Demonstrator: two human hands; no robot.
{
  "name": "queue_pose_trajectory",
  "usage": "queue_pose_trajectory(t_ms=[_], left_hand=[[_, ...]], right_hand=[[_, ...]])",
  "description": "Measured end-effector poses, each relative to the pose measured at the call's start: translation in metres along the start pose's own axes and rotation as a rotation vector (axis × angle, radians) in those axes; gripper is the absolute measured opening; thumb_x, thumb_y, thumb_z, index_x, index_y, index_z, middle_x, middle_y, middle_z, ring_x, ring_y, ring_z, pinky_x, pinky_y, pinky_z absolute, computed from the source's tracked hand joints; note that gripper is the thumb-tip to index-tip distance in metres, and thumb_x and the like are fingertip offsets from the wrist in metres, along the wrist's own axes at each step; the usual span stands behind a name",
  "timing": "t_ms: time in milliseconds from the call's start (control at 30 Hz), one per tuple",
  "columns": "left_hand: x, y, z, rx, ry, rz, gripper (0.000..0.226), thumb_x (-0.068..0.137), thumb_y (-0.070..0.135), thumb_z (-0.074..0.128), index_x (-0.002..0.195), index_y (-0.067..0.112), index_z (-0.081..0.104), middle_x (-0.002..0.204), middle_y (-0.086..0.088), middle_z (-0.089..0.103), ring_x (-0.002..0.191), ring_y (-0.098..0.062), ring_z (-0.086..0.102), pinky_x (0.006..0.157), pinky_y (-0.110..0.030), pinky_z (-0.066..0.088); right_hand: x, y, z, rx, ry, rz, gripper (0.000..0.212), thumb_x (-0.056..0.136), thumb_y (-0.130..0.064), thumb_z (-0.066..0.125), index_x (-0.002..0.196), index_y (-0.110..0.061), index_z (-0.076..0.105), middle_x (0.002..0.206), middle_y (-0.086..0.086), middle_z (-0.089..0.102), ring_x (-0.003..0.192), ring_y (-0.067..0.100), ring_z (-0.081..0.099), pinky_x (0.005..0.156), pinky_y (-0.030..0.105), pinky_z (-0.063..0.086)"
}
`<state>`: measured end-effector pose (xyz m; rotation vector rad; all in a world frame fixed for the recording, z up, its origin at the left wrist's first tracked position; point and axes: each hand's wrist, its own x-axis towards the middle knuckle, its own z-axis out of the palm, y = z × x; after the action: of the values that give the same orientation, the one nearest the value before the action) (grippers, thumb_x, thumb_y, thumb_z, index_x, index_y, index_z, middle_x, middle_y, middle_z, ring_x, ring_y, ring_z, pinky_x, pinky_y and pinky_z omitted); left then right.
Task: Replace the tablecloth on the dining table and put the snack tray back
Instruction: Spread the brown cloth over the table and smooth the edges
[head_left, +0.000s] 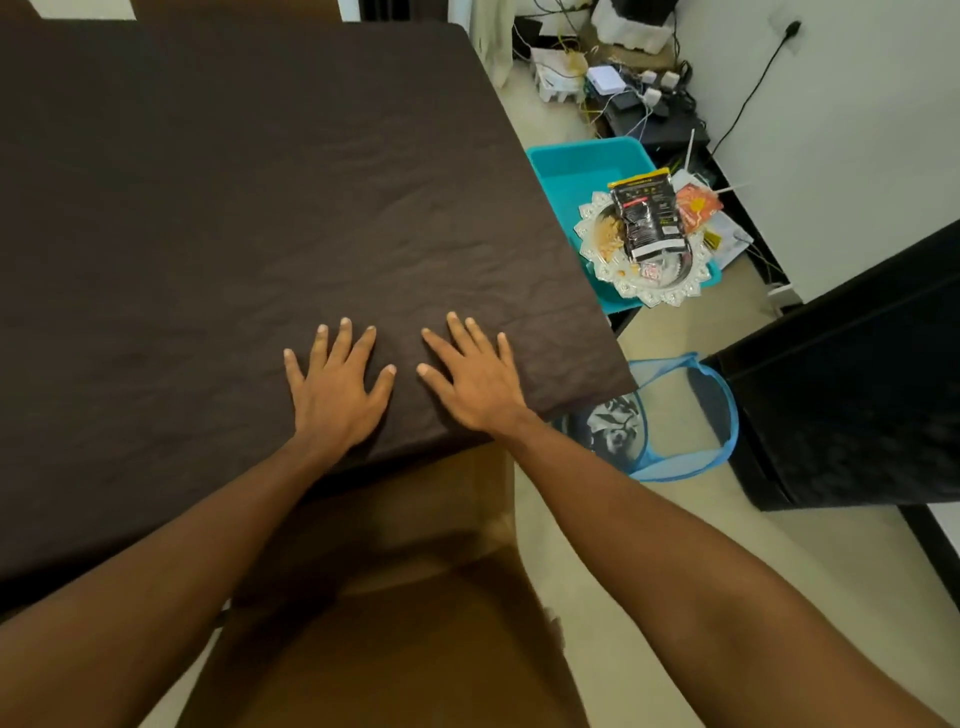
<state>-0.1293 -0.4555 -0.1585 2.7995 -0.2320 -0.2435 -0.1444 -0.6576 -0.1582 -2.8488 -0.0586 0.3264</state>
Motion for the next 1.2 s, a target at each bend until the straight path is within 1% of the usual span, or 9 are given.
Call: queue_pose_trajectory(t_ms=[167, 333, 400, 567, 867, 967, 1033, 1100, 1200], left_hand=[[0.023, 0.056, 0.020, 0.021, -0.031, 0.011, 0.068, 0.097, 0.067, 0.026, 0.157, 0.036, 0.017, 0.167, -0.002, 0.009, 0.153, -0.030, -0.001, 0.115, -0.067, -0.003], [0.023, 0.110, 0.055, 0.196, -0.033, -0.028, 0.071, 0.094, 0.074, 0.009, 0.157, 0.042, -0.003, 0.167, 0.000, -0.007, 0.152, -0.032, -0.011, 0.112, -0.070, -0.006], [0.023, 0.116, 0.057, 0.226, -0.041, -0.049, 0.072, 0.093, 0.076, 0.008, 0.156, 0.043, -0.005, 0.167, 0.000, -0.007, 0.152, -0.032, -0.011, 0.112, -0.071, -0.005], [0.014, 0.142, 0.067, 0.237, -0.022, -0.104, 0.076, 0.090, 0.079, 0.010, 0.156, 0.044, -0.003, 0.168, 0.001, -0.005, 0.153, -0.031, -0.009, 0.113, -0.070, -0.003], [0.002, 0.184, 0.079, 0.221, -0.073, -0.193, 0.078, 0.087, 0.082, 0.004, 0.154, 0.046, -0.011, 0.166, 0.004, -0.014, 0.152, -0.029, -0.017, 0.114, -0.069, -0.005], [0.001, 0.192, 0.077, 0.200, -0.116, -0.204, 0.077, 0.087, 0.081, 0.004, 0.154, 0.046, -0.014, 0.166, 0.003, -0.017, 0.151, -0.028, -0.020, 0.114, -0.069, -0.007], [0.002, 0.195, 0.075, 0.172, -0.101, -0.221, 0.076, 0.089, 0.079, 0.008, 0.155, 0.045, -0.007, 0.167, 0.002, -0.013, 0.152, -0.027, -0.017, 0.115, -0.067, -0.007], [0.007, 0.201, 0.072, 0.111, -0.019, -0.251, 0.073, 0.093, 0.073, 0.016, 0.157, 0.040, 0.012, 0.168, -0.001, 0.004, 0.154, -0.026, -0.004, 0.116, -0.066, -0.003], [0.033, 0.204, 0.066, 0.065, 0.120, -0.251, 0.065, 0.097, 0.064, 0.029, 0.151, 0.028, 0.036, 0.163, -0.003, 0.027, 0.152, -0.027, 0.014, 0.116, -0.068, 0.009]], right_hand=[[-0.001, 0.112, -0.016, -0.037, 0.141, 0.174, 0.069, 0.098, -0.072, 0.022, 0.159, -0.040, 0.017, 0.170, 0.001, 0.008, 0.156, 0.023, 0.004, 0.125, 0.051, 0.001], [-0.005, 0.150, -0.016, -0.077, 0.202, 0.108, 0.070, 0.097, -0.072, 0.025, 0.158, -0.038, 0.023, 0.168, 0.004, 0.015, 0.155, 0.027, 0.011, 0.124, 0.054, 0.008], [-0.010, 0.155, -0.014, -0.060, 0.234, 0.110, 0.071, 0.096, -0.072, 0.028, 0.158, -0.036, 0.026, 0.168, 0.006, 0.016, 0.154, 0.029, 0.013, 0.122, 0.057, 0.014], [-0.027, 0.180, -0.018, 0.046, 0.147, 0.110, 0.077, 0.094, -0.074, 0.029, 0.159, -0.035, 0.018, 0.170, 0.004, 0.006, 0.153, 0.035, 0.014, 0.113, 0.063, 0.030], [-0.060, 0.216, -0.031, 0.128, -0.013, 0.133, 0.079, 0.097, -0.072, 0.027, 0.161, -0.034, 0.001, 0.170, 0.006, -0.004, 0.155, 0.031, 0.001, 0.118, 0.066, 0.018], [-0.057, 0.219, -0.040, 0.161, -0.004, 0.113, 0.077, 0.098, -0.068, 0.032, 0.161, -0.029, 0.011, 0.170, 0.007, -0.002, 0.155, 0.031, 0.002, 0.120, 0.063, 0.017], [-0.040, 0.213, -0.046, 0.192, 0.057, 0.041, 0.070, 0.099, -0.062, 0.036, 0.158, -0.027, 0.025, 0.169, 0.008, 0.005, 0.155, 0.029, 0.005, 0.121, 0.060, 0.018], [-0.013, 0.201, -0.052, 0.212, 0.102, -0.070, 0.063, 0.100, -0.059, 0.038, 0.154, -0.026, 0.034, 0.168, 0.007, 0.013, 0.155, 0.028, 0.009, 0.121, 0.059, 0.019], [0.037, 0.185, -0.057, 0.119, 0.096, -0.212, 0.060, 0.101, -0.058, 0.036, 0.152, -0.028, 0.037, 0.168, 0.006, 0.016, 0.155, 0.028, 0.010, 0.119, 0.064, 0.015]])
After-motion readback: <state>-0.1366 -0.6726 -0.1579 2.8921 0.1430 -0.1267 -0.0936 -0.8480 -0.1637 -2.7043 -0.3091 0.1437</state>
